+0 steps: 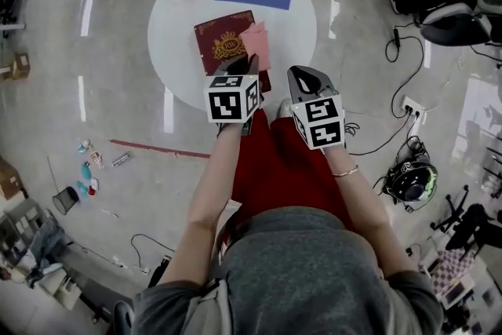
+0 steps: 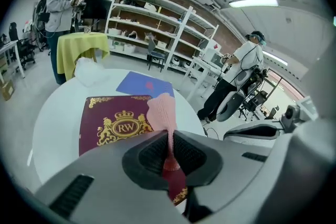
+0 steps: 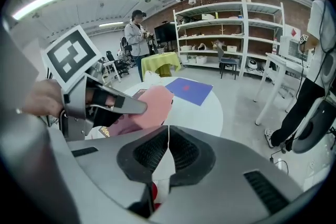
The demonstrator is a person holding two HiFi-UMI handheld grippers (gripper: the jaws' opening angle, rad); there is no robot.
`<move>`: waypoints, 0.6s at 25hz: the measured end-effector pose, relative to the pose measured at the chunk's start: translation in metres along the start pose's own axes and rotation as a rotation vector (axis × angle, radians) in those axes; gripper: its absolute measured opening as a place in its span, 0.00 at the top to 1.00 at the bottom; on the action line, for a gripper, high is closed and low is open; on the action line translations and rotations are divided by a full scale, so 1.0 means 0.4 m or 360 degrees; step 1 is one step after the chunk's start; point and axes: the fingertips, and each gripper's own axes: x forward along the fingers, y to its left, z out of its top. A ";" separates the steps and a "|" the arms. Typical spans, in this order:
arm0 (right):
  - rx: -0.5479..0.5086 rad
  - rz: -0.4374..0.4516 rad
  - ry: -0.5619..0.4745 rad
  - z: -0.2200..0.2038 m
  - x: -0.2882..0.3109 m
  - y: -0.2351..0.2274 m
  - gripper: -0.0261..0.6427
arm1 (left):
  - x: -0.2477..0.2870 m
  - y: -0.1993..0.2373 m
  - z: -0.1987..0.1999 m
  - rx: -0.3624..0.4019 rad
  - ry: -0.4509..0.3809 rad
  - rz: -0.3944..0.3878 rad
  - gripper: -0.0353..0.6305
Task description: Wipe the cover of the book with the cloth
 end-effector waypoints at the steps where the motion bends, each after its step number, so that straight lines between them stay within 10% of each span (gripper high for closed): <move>1: 0.0007 0.0006 0.0007 -0.002 0.006 0.001 0.92 | 0.009 0.010 -0.009 -0.0006 0.0020 0.0010 0.90; 15: -0.0189 0.0229 0.0111 0.021 0.130 0.178 0.92 | -0.089 0.225 -0.110 -0.0096 0.0073 0.0257 0.90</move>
